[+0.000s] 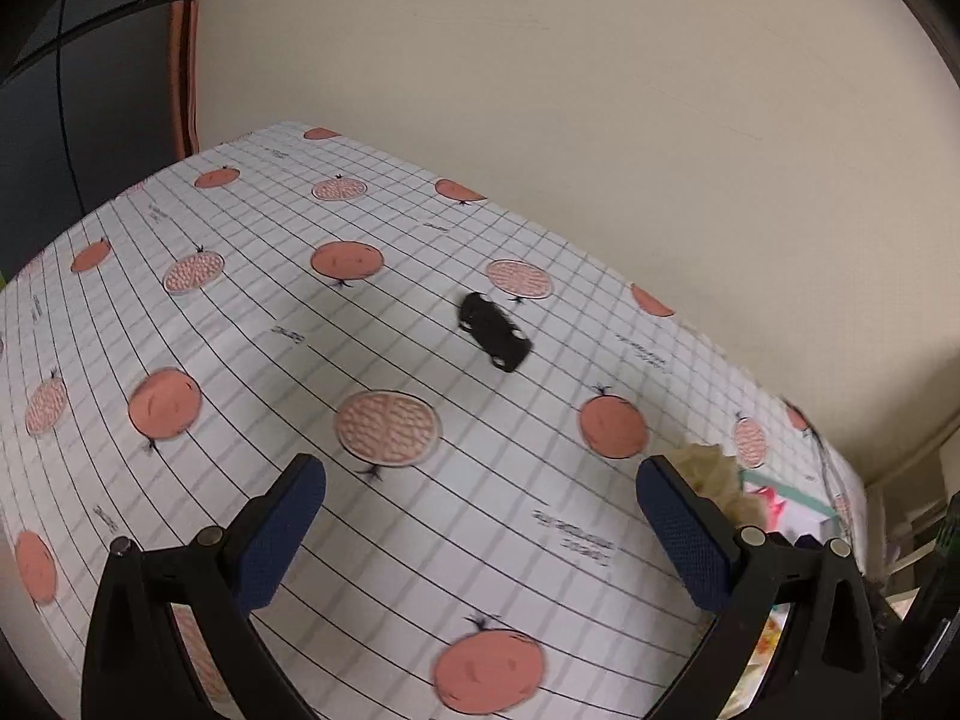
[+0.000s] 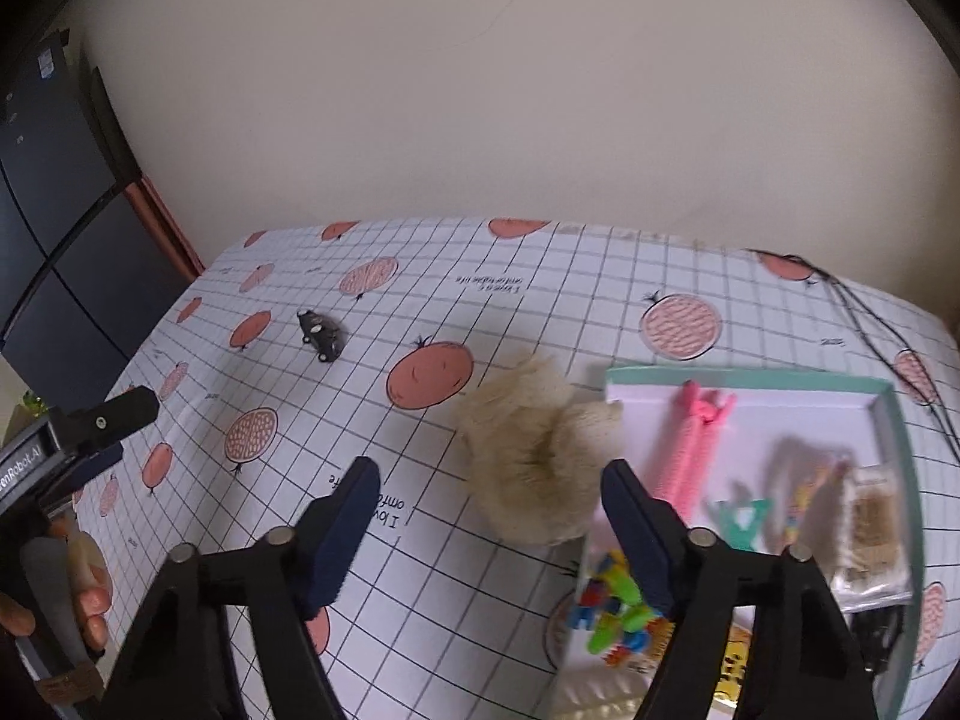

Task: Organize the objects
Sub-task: 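Move the left gripper to the black toy car while the right approaches the cream lace cloth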

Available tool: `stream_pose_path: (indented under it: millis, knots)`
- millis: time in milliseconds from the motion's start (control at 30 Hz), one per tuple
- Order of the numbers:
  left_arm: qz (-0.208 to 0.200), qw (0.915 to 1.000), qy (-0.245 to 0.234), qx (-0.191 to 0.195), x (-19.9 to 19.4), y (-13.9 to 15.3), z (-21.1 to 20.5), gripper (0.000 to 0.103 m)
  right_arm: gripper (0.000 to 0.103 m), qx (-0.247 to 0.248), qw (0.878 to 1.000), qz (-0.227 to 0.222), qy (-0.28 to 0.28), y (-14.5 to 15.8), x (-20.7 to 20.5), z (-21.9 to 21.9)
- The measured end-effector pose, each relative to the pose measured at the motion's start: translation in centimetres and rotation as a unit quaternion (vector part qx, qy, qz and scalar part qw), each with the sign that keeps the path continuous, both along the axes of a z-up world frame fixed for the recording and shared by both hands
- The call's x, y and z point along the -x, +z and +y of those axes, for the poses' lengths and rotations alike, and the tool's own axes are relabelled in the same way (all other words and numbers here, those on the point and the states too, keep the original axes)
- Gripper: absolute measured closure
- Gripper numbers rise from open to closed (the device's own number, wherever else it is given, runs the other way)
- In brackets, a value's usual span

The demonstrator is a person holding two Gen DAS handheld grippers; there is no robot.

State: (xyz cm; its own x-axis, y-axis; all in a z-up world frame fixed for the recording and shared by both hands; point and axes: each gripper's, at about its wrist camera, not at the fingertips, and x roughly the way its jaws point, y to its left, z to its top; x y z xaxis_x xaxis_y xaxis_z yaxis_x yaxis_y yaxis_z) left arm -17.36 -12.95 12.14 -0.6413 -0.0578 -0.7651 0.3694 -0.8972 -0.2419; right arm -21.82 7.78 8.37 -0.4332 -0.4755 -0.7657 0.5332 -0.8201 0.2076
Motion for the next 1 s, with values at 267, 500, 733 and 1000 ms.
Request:
stream_pose_path:
  millis: [267,500,733,1000]
  knots:
    - [-0.001,0.9998,-0.016,-0.012,2.6,-1.6,-1.4,0.0,0.047,-0.026,0.999,-0.021,-0.012,-2.4,1.3,-1.5]
    - [-0.023,0.9985,-0.04,-0.03,7.2,-3.9,-2.1,0.0,0.062,-0.065,0.997,-0.043,-0.003,-4.8,2.8,-3.7]
    - [-0.05,0.9982,-0.029,-0.014,11.2,-5.8,-3.0,0.0,0.072,-0.094,0.995,-0.041,-0.003,-6.5,4.7,-5.0]
    - [-0.045,0.9984,-0.032,-0.011,15.0,-7.3,-3.0,0.001,0.087,-0.111,0.993,-0.028,0.012,-6.6,6.2,-6.6]
